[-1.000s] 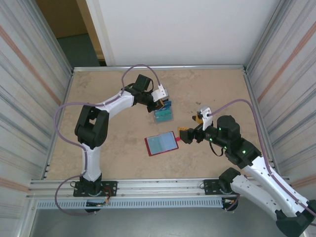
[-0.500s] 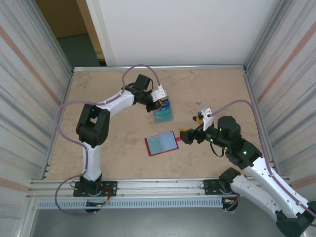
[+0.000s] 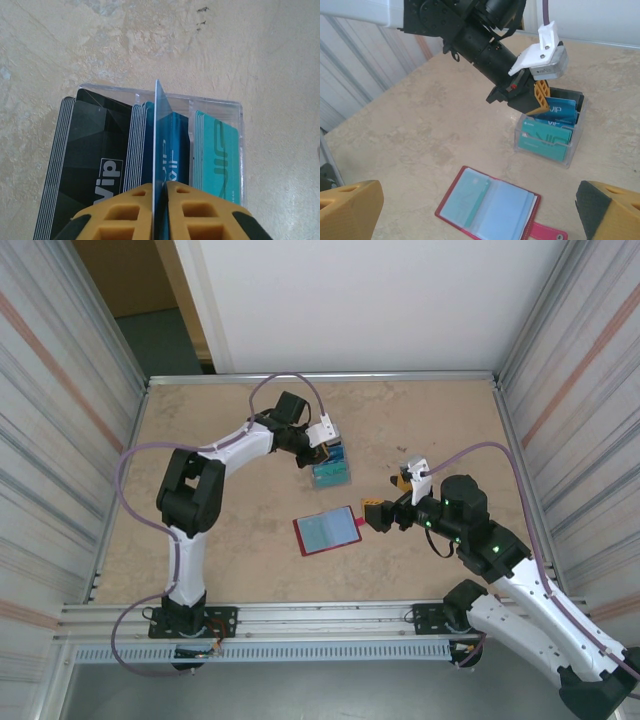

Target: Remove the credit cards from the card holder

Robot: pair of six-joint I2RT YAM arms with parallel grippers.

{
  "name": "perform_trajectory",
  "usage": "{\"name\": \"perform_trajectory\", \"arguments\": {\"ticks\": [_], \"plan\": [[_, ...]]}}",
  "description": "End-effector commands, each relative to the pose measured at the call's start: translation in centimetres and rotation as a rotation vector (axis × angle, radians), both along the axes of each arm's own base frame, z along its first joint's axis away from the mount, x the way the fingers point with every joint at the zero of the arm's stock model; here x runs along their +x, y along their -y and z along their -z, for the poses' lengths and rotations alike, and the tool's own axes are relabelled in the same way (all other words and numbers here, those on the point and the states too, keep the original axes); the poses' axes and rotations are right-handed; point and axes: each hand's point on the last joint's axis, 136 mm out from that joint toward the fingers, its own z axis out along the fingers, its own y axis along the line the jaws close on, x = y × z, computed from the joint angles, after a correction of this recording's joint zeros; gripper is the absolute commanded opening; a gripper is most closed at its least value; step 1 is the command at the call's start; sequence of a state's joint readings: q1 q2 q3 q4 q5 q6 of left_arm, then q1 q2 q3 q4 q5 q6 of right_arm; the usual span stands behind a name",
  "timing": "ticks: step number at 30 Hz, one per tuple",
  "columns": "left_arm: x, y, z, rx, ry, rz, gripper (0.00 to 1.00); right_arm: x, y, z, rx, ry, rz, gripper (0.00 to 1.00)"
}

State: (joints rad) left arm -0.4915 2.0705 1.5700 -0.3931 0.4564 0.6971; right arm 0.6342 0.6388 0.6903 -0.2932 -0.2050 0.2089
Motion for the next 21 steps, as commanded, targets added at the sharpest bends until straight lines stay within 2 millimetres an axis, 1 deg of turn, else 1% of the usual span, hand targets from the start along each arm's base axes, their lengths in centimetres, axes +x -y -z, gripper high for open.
{"name": "perform_trajectory", "arguments": {"ticks": [1, 2, 3, 10, 14, 15, 19, 20, 21], "plan": [[0.7, -0.4, -0.4, 0.016, 0.02, -0.005, 0.14, -0.2, 0.2, -1.6, 0.037, 0.013, 0.005, 0.99], [0.7, -0.3, -0.6, 0.013, 0.023, -0.006, 0.15, -0.2, 0.2, -1.5, 0.037, 0.012, 0.006, 0.99], [0.7, -0.3, -0.9, 0.01, 0.026, -0.009, 0.2, -0.2, 0.2, -1.6, 0.039, 0.016, 0.01, 0.99], [0.7, -0.2, -3.5, -0.026, 0.055, -0.022, 0.21, 0.1, 0.6, -1.9, 0.048, 0.03, 0.036, 0.99], [0.3, -0.3, -5.4, -0.054, 0.068, -0.04, 0.23, 0.3, 0.5, -1.7, 0.046, 0.005, 0.043, 0.99], [0.1, -0.4, -6.1, -0.067, 0.072, -0.048, 0.28, 0.5, 0.5, -1.4, 0.044, -0.006, 0.058, 0.99], [-0.8, -1.2, -8.6, -0.126, 0.095, -0.124, 0.39, 1.7, 1.1, -0.2, 0.007, -0.049, 0.166, 1.0], [-1.0, -1.5, -9.2, -0.148, 0.105, -0.155, 0.44, 1.9, 1.0, 0.3, -0.011, -0.062, 0.183, 0.98], [-1.4, -1.9, -9.8, -0.169, 0.114, -0.186, 0.52, 2.1, 0.7, 0.7, -0.032, -0.073, 0.19, 0.93]]}}
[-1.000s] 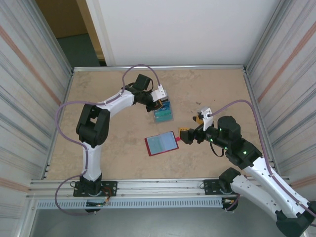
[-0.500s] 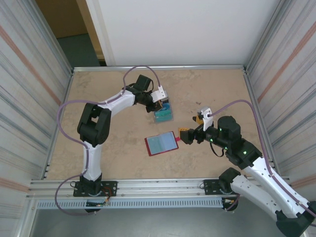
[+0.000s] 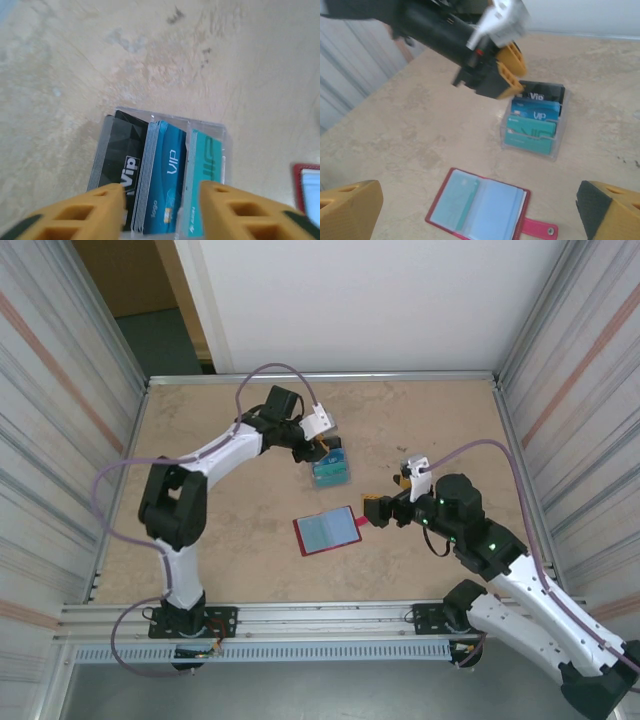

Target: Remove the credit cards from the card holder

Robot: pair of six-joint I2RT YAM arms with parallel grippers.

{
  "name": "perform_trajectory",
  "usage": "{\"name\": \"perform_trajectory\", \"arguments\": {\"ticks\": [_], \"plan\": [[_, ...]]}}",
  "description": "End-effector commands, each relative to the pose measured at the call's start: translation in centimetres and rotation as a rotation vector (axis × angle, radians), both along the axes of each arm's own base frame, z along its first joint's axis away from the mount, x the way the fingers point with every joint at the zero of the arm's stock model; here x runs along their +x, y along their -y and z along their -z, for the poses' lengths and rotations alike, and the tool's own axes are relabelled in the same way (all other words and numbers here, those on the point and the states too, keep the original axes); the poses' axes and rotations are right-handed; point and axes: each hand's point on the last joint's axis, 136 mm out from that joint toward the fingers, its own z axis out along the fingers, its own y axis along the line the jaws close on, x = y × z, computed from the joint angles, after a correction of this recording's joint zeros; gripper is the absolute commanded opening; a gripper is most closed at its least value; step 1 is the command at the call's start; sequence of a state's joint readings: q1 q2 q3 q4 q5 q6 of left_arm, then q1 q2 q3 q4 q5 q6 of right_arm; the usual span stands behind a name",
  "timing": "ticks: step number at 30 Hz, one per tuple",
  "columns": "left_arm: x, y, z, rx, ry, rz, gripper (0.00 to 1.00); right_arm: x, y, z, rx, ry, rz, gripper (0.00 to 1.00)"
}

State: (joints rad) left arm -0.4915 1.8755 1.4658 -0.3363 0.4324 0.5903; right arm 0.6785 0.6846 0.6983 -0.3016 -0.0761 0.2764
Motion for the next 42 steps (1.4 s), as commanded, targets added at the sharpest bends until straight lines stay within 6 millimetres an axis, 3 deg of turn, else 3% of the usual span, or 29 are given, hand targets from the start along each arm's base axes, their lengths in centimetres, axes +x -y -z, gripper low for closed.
{"name": "perform_trajectory", "arguments": {"ticks": [1, 3, 7, 11, 16, 20, 24, 31, 42], "plan": [[-0.6, -1.3, -3.9, -0.104, 0.046, -0.127, 0.59, 1.0, 0.2, -0.1, -0.032, -0.03, 0.097, 0.89], [-1.4, -2.8, -4.5, -0.144, 0.051, -0.228, 0.69, 1.2, -0.4, 1.1, -0.095, -0.07, 0.116, 0.77], [-3.4, -6.5, -4.4, -0.232, 0.058, -0.451, 0.98, 1.1, -2.2, 3.7, -0.223, -0.141, 0.136, 0.61], [-6.1, -10.8, -3.5, -0.309, 0.06, -0.663, 0.99, 0.2, -5.6, 7.1, -0.271, -0.255, 0.074, 0.47], [-9.4, -15.9, -2.1, -0.333, 0.077, -0.875, 0.99, -1.2, -9.7, 11.3, -0.349, -0.38, -0.002, 0.42], [-11.5, -18.6, -1.4, -0.338, 0.087, -0.974, 0.99, -2.0, -12.5, 14.1, -0.399, -0.463, -0.065, 0.41], [-12.7, -19.8, -1.0, -0.369, 0.094, -1.015, 0.99, -2.4, -14.3, 16.6, -0.427, -0.538, -0.099, 0.34], [-13.5, -21.2, -0.4, -0.381, 0.103, -1.077, 0.99, -1.7, -16.1, 19.2, -0.461, -0.588, -0.107, 0.34], [-13.0, -20.7, 0.0, -0.366, 0.086, -1.062, 0.99, -1.3, -15.7, 22.0, -0.536, -0.63, -0.076, 0.46]]}}
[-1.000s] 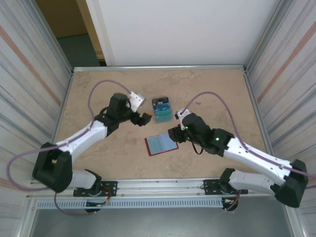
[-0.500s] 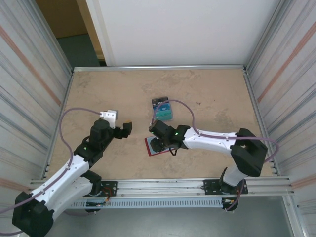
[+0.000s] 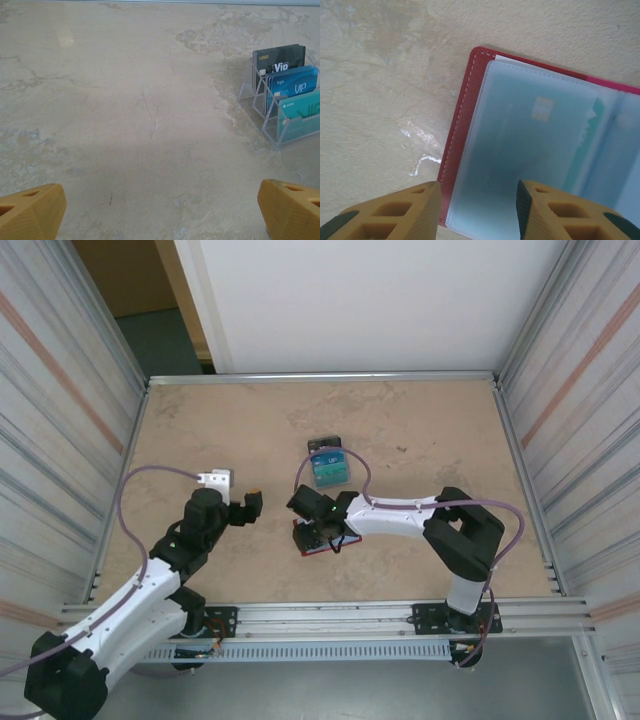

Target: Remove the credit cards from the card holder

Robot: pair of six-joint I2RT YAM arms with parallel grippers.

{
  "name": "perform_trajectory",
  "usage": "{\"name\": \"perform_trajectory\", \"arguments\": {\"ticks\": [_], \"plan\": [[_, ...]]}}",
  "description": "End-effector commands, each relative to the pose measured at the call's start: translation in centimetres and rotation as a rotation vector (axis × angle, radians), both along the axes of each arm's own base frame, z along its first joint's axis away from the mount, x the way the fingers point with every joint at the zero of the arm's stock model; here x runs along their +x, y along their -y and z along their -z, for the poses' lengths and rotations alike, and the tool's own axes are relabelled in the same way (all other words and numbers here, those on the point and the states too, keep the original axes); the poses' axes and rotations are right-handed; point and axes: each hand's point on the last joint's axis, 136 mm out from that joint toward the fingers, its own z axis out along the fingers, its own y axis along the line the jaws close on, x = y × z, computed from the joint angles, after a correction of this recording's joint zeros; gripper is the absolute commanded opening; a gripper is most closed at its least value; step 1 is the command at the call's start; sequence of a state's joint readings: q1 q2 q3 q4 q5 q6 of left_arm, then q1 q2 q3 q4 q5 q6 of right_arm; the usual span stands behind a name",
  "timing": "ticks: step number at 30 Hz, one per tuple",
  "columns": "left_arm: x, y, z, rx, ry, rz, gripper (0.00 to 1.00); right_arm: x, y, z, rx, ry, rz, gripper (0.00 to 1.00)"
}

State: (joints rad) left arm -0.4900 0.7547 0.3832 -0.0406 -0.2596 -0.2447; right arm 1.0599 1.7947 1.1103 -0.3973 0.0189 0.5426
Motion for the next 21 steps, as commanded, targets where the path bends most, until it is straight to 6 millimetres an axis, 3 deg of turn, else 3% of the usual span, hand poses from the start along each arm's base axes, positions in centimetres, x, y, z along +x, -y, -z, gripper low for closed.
{"name": "perform_trajectory", "arguments": {"ticks": [1, 21], "plan": [[0.4, -0.2, -0.7, -0.018, 0.017, -0.023, 0.99, 0.3, 0.4, 0.5, -0.03, -0.011, 0.024, 0.47], [0.5, -0.2, -1.1, -0.013, 0.015, -0.02, 0.99, -0.7, 3.0, 3.9, -0.179, -0.02, 0.056, 0.47]]}}
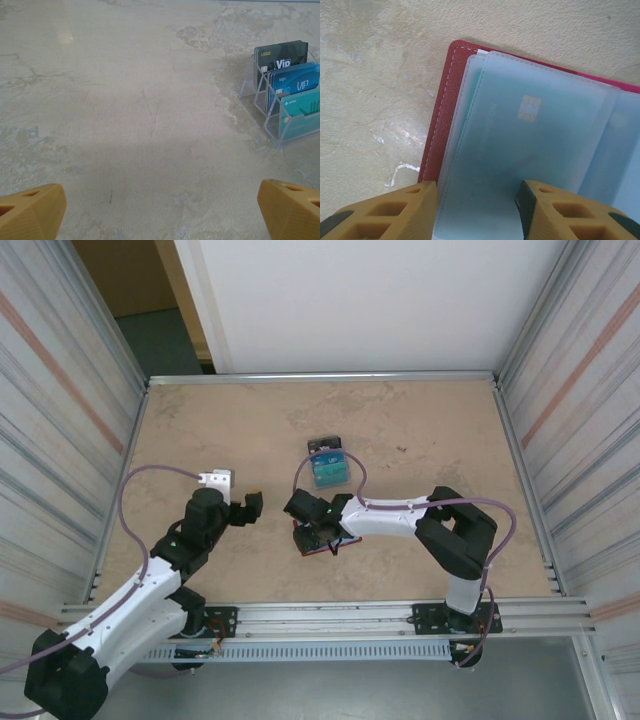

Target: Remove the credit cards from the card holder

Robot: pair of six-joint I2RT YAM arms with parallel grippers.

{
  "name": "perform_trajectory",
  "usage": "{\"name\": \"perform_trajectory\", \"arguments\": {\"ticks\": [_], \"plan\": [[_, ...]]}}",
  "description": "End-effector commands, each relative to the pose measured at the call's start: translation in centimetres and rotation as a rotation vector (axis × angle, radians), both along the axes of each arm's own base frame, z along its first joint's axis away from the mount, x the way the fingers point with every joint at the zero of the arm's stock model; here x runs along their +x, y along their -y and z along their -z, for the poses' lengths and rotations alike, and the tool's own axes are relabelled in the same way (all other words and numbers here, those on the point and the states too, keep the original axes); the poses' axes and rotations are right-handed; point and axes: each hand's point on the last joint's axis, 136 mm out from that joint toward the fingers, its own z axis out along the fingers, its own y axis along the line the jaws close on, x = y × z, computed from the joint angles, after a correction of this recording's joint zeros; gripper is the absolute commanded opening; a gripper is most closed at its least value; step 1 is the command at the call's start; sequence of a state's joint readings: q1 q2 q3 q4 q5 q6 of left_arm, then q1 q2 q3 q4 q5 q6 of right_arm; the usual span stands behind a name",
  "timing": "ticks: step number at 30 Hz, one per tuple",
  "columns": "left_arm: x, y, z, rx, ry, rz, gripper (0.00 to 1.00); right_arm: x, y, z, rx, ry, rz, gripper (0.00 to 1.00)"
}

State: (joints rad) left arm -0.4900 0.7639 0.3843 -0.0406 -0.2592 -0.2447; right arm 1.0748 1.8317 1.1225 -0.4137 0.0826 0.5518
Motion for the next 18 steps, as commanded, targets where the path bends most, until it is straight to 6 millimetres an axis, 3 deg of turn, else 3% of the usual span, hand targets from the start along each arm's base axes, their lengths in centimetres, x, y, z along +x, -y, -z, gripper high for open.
{"name": "perform_trajectory", "arguments": {"ticks": [1, 12, 18], "plan": [[0.4, -0.2, -1.3, -0.016, 0.023, -0.02, 0.99, -1.0, 2.7, 2.9, -0.121, -0.049, 0.044, 0.46], [0.4, -0.1, -1.6, -0.009, 0.024, -0.01, 0.99, -0.9, 3.0, 2.7, -0.12, -0.037, 0.047, 0.35], [0.5, 0.1, -2.1, 0.005, 0.023, 0.009, 0.99, -0.9, 2.2, 1.7, -0.055, -0.054, 0.046, 0.17]]}}
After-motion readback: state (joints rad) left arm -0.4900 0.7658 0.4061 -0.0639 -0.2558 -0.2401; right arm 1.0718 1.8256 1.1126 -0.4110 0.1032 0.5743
